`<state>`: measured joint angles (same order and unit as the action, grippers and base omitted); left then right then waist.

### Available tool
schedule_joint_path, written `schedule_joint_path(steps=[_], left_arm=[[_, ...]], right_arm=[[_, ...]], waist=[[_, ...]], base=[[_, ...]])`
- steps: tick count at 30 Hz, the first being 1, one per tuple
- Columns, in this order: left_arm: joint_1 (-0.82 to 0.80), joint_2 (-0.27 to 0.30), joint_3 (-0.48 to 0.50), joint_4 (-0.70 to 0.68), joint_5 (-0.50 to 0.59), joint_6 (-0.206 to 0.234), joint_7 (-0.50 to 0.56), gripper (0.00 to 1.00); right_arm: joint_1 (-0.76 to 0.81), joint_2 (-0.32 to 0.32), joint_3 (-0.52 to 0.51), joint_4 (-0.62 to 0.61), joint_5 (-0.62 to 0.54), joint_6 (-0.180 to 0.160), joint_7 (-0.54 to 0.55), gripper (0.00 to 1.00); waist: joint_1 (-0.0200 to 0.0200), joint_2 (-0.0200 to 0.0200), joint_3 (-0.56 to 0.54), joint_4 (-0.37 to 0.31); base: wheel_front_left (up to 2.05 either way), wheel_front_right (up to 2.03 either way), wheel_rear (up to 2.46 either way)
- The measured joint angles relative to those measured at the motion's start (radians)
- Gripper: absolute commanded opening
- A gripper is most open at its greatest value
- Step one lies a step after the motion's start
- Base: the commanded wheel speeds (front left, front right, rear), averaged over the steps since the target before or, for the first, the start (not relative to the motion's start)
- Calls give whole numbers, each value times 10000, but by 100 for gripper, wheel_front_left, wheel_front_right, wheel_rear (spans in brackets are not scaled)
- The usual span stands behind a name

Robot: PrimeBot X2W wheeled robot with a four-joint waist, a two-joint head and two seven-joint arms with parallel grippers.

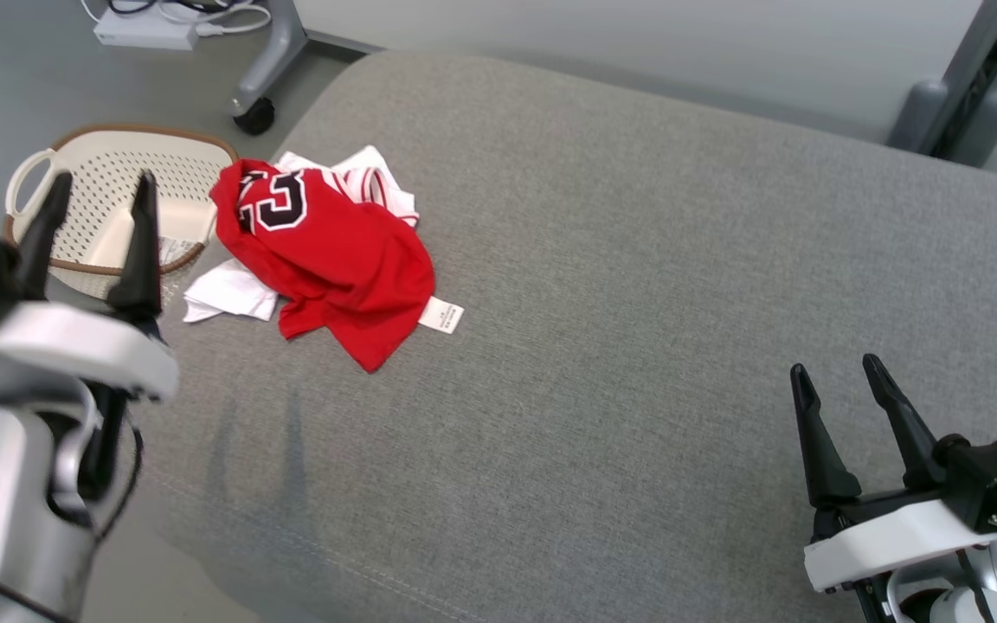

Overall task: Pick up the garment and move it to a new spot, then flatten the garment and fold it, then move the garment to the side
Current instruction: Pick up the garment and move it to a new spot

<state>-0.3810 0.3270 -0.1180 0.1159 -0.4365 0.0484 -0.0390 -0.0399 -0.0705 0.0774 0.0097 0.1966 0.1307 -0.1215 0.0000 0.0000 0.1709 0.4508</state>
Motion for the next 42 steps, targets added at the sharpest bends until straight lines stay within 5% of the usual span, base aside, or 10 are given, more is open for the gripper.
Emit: schedule_joint_path(steps=[15,25,26,28,29,42], left_arm=[[-3933,382,372,6811,-2422,-1448,3323,100],[-4914,663,648,9346,-2957,-1632,3386,100],[-4979,671,663,9494,-2987,-1639,3319,92],[-5111,675,623,9718,-3014,-1685,3175,20],[-5167,685,619,9806,-3014,-1705,3009,0],[-5999,1200,-343,9572,-1850,-1751,309,0]], right_arm=[[-720,-410,245,-610,-199,0,393,100],[-1006,-610,257,-940,-288,0,497,100],[-1029,-612,244,-974,-288,0,497,100],[-1046,-631,217,-997,-290,0,497,100],[-1045,-635,205,-997,-290,0,497,100],[-1004,-527,107,-876,-198,0,401,100]], waist=[[0,0,1728,-1136],[0,0,2873,-1885],[0,0,2958,-1929],[-1,0,3080,-1995],[0,0,3113,-2017],[0,0,2532,-1823]], base=[[0,0,0],[0,0,0],[0,0,0],[0,0,0],[0,0,0],[0,0,0]])
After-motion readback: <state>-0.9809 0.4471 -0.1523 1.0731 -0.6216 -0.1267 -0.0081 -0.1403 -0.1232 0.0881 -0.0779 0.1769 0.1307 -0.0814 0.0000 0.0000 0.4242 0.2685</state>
